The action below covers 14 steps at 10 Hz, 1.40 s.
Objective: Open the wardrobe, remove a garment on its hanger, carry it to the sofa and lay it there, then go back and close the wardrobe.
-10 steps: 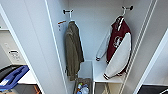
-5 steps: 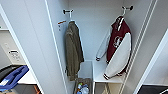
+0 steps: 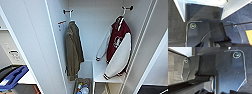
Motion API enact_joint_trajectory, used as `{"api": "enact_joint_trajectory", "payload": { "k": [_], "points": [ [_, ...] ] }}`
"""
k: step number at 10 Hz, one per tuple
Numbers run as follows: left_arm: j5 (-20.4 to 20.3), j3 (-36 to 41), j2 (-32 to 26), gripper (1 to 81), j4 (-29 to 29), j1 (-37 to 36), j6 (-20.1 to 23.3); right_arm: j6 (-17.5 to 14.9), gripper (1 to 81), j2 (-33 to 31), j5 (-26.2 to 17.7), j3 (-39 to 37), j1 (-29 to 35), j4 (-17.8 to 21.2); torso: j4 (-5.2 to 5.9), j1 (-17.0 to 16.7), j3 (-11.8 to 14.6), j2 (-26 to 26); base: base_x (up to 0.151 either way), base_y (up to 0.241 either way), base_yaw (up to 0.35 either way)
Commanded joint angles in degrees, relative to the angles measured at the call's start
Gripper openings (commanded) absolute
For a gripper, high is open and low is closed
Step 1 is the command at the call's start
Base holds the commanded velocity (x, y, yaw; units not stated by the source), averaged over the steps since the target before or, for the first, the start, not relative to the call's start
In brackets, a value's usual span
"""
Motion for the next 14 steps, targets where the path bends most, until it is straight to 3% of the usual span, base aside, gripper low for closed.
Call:
{"api": "enact_joint_trajectory", "payload": {
  "k": [1,4,9,11,14],
  "points": [
    [3.0,0.4,0.3,81.1,4.0,-0.7,1.0,-0.5,81.1,0.3,-3.3,0.0,3.2,-0.7,0.0,0.0,0.0,0.0,0.0,0.0,0.0],
    [3.0,-1.6,1.0,81.1,5.4,1.2,1.0,-4.9,81.1,0.4,-3.3,-1.5,6.0,-7.5,0.0,0.0,0.0,0.0,0.0,0.0,0.0],
    [3.0,-8.5,6.4,81.1,5.4,2.2,1.0,-23.3,81.1,2.6,-4.2,-7.3,14.0,-26.5,0.0,0.0,0.0,0.0,0.0,0.0,0.0],
    [3.0,-8.5,6.4,81.1,5.4,2.2,1.0,-26.6,81.1,3.2,-4.2,-8.2,18.4,-30.9,0.0,0.0,0.0,0.0,0.0,0.0,0.0],
    [3.0,-8.5,7.0,81.1,4.9,2.2,1.0,-27.1,81.1,4.2,-4.1,-10.7,23.1,-36.0,0.0,0.0,0.0,0.0,0.0,0.0,0.0]
  ]
}}
